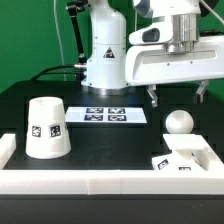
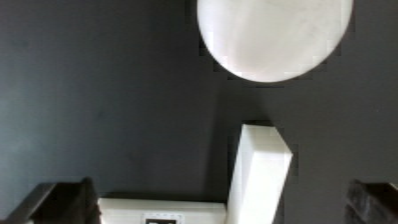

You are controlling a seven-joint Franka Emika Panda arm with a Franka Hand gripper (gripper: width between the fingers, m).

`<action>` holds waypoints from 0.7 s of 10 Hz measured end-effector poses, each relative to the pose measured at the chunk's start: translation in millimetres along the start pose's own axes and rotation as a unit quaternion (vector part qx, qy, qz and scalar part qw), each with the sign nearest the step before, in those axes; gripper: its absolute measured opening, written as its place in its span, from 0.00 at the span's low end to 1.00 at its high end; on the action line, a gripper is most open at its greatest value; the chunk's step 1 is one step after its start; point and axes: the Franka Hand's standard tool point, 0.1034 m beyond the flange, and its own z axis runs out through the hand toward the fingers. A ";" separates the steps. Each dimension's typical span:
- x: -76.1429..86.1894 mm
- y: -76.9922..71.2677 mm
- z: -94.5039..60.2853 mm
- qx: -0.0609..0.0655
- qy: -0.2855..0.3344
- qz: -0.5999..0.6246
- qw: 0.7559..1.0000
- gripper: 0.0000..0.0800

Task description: Assemble lamp

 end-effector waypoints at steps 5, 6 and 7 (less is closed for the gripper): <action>-12.6 -10.9 6.0 0.007 -0.014 0.174 0.985 0.87; -14.7 -13.8 7.1 0.009 -0.015 0.217 0.976 0.87; -14.5 -14.6 6.9 0.011 -0.016 0.238 0.971 0.87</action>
Offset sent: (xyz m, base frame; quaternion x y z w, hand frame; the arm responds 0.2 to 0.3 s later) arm -0.0180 -0.0012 -0.0083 -0.0332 -0.0314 0.2187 0.9747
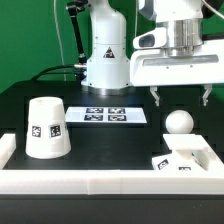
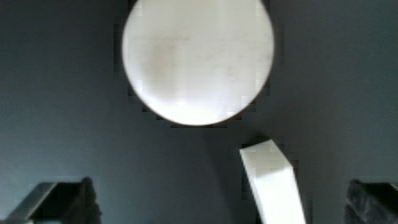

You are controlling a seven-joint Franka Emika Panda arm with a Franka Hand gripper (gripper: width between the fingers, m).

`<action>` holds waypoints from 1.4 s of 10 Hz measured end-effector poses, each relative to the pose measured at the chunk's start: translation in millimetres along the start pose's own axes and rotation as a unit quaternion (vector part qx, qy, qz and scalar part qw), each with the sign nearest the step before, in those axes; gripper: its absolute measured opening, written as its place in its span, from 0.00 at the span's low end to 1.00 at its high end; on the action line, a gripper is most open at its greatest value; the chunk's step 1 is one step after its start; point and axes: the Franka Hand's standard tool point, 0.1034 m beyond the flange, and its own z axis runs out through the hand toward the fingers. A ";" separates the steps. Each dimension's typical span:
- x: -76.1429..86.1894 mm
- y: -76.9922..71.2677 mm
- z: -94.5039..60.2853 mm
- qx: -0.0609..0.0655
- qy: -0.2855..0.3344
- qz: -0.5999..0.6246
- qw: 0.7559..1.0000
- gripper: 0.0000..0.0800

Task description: Assemble lamp

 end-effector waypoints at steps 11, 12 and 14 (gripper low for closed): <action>-10.2 17.1 23.4 -0.021 -0.086 -0.012 0.996 0.87; -10.3 20.6 22.9 -0.027 -0.121 -0.019 0.992 0.87; -4.5 20.8 18.4 -0.035 -0.202 -0.021 0.978 0.87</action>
Offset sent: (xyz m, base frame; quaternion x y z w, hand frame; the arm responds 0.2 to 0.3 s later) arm -0.0133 -0.0051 -0.0222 -0.0099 0.0412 -0.0678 0.9968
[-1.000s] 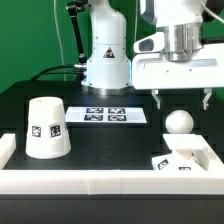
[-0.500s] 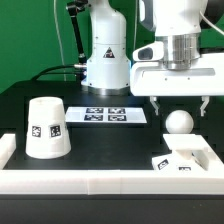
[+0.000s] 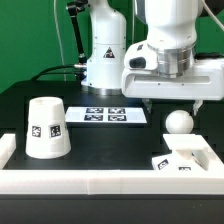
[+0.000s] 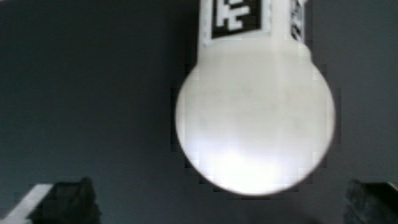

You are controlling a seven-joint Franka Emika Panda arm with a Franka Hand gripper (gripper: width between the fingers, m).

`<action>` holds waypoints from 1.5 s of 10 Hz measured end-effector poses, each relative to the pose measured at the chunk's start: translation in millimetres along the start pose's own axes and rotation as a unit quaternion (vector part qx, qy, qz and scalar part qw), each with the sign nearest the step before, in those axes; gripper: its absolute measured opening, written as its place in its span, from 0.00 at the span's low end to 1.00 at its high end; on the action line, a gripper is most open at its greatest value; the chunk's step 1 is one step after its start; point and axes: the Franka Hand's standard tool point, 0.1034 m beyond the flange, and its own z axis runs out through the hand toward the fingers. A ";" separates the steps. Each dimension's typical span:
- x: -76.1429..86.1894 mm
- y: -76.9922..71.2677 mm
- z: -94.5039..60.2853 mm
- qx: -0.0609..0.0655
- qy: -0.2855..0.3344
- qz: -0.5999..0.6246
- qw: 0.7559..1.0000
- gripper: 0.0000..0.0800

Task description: Assemble lamp

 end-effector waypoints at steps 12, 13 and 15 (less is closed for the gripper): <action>-3.3 -9.6 10.6 -0.013 -0.169 -0.011 0.985 0.87; -6.7 -9.1 14.8 -0.016 -0.172 -0.012 0.985 0.87; -12.2 -10.8 23.5 -0.021 -0.172 -0.014 0.985 0.87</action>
Offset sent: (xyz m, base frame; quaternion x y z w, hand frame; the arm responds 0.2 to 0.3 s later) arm 0.0000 0.0000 0.0000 0.0000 -0.1938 0.0000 0.9810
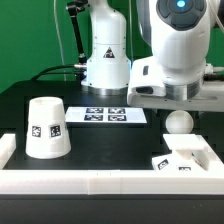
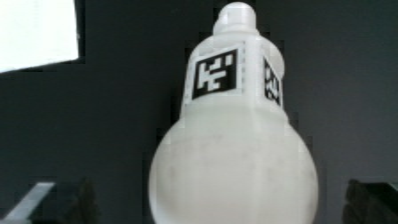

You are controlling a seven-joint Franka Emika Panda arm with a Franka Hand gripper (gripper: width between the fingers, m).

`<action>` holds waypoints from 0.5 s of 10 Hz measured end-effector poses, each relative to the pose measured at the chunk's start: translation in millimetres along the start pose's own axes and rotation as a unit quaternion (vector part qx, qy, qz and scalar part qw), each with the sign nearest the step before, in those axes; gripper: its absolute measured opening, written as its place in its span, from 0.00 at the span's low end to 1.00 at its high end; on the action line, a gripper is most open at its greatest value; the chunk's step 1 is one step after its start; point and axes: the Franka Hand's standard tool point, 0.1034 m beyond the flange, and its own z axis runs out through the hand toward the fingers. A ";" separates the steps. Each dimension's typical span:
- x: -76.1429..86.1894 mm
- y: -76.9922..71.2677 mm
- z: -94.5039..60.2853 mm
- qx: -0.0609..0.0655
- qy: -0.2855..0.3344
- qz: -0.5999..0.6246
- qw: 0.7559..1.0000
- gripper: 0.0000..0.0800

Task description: Assemble lamp

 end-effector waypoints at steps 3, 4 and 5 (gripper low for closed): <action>0.6 -1.2 11.1 -0.004 0.001 -0.001 1.000 0.87; 1.7 0.0 15.9 -0.004 0.002 0.000 1.000 0.87; 2.5 -0.2 20.4 -0.005 0.002 0.000 1.000 0.87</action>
Offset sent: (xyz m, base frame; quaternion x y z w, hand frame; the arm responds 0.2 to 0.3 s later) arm -0.0103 -0.0003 -0.0156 -0.0033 0.0108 0.0017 0.9999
